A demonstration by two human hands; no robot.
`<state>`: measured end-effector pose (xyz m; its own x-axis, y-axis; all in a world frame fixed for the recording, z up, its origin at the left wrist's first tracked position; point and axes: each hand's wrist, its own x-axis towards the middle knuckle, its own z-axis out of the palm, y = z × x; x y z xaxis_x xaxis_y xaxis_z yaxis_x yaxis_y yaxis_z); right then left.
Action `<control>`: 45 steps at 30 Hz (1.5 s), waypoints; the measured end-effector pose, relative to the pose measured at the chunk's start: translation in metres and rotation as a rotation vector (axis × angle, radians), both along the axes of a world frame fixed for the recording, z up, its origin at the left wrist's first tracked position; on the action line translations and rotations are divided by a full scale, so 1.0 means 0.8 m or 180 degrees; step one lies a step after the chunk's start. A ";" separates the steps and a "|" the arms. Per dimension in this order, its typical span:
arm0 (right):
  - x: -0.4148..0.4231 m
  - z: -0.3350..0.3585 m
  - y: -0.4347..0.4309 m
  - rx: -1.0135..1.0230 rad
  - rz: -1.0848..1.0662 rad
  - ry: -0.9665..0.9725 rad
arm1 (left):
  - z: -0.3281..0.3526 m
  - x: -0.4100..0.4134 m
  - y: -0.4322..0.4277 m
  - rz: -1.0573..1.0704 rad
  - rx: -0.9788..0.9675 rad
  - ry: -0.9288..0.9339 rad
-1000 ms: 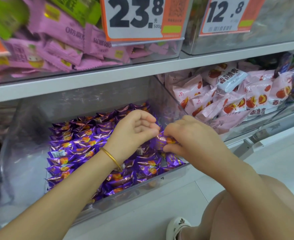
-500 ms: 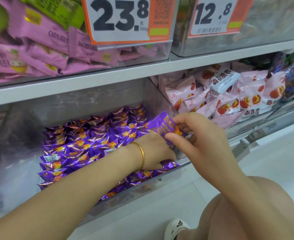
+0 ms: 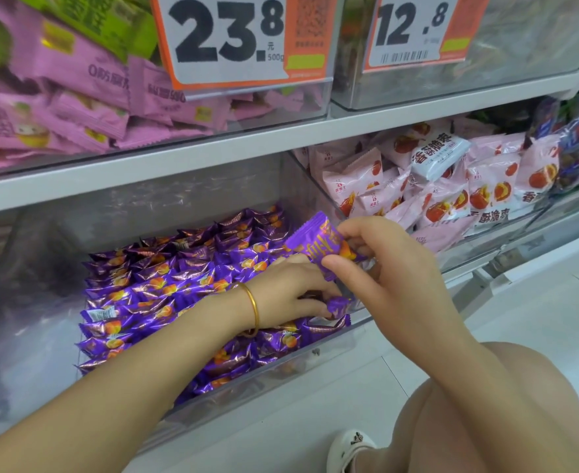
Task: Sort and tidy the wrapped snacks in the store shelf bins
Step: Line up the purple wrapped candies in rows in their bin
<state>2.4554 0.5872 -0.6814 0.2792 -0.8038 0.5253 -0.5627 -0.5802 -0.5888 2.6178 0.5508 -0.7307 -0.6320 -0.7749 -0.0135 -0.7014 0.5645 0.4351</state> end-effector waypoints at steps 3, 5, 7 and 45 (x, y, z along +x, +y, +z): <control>0.001 -0.001 0.000 0.0075 -0.0020 -0.0034 | -0.007 0.005 0.000 0.0118 0.0190 0.0214; 0.002 -0.001 0.000 0.0089 -0.0011 0.0011 | -0.007 0.003 0.002 0.0088 0.0071 0.0048; 0.003 -0.001 -0.001 0.0063 -0.0006 0.0059 | -0.003 0.000 0.003 0.0054 0.0010 -0.0011; 0.064 0.026 -0.039 0.0165 -0.0023 0.3663 | -0.003 0.035 0.055 0.0610 -0.0101 -0.0729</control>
<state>2.5070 0.5556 -0.6609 0.5671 -0.8206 -0.0713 -0.7856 -0.5649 0.2524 2.6458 0.5950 -0.7330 -0.4573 -0.8821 -0.1128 -0.8744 0.4230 0.2375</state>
